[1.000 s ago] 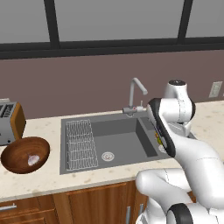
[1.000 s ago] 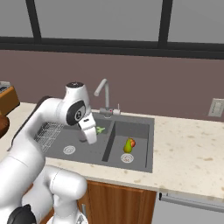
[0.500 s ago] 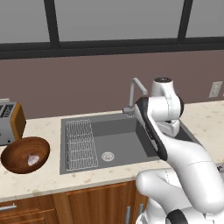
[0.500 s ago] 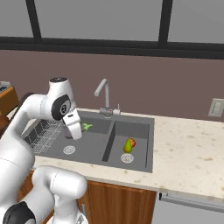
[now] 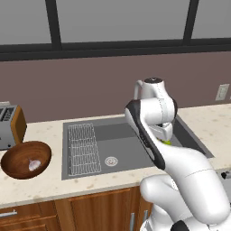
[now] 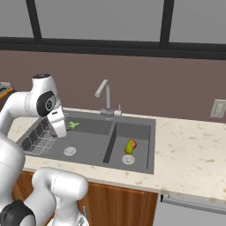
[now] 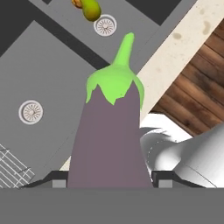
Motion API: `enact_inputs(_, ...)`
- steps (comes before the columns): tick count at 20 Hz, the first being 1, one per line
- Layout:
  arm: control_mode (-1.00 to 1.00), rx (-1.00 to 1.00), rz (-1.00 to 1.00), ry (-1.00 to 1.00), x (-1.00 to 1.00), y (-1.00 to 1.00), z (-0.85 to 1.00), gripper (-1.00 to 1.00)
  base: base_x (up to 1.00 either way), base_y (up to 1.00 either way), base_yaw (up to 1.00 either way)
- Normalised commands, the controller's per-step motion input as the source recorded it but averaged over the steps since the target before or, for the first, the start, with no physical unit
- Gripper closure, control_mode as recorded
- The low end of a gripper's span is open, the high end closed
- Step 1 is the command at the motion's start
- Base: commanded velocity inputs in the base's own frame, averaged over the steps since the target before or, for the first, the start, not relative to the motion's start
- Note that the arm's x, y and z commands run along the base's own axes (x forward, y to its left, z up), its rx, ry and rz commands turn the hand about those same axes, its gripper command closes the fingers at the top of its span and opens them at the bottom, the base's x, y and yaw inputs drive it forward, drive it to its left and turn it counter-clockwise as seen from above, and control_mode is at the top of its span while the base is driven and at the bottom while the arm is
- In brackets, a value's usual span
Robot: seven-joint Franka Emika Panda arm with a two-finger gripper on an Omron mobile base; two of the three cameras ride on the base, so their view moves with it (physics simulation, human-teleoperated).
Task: There is a mixed pile of frozen fruits and vegetables on the counter. Locate all the frozen vegetables and place the items in a bowl on the counter. Take all the frozen fruits and defrost them in a running sink.
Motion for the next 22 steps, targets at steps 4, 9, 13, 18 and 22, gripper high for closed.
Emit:
enact_inputs(4,-1.00,0.00,0.00,0.01,-0.07,0.48,0.19,1.00,0.00,0.00,0.00)
enact_inputs(9,-1.00,0.00,0.00,0.02,-0.08,0.48,0.19,1.00,0.00,0.00,0.00)
enact_inputs(13,-1.00,0.00,0.00,0.02,-0.08,0.50,0.12,1.00,0.00,0.00,0.00)
enact_inputs(18,-1.00,0.00,0.02,0.02,-0.04,0.57,0.01,1.00,0.00,0.00,0.00)
enact_inputs(22,-1.00,-0.03,0.00,0.01,0.00,0.62,0.06,1.00,0.00,0.00,0.00)
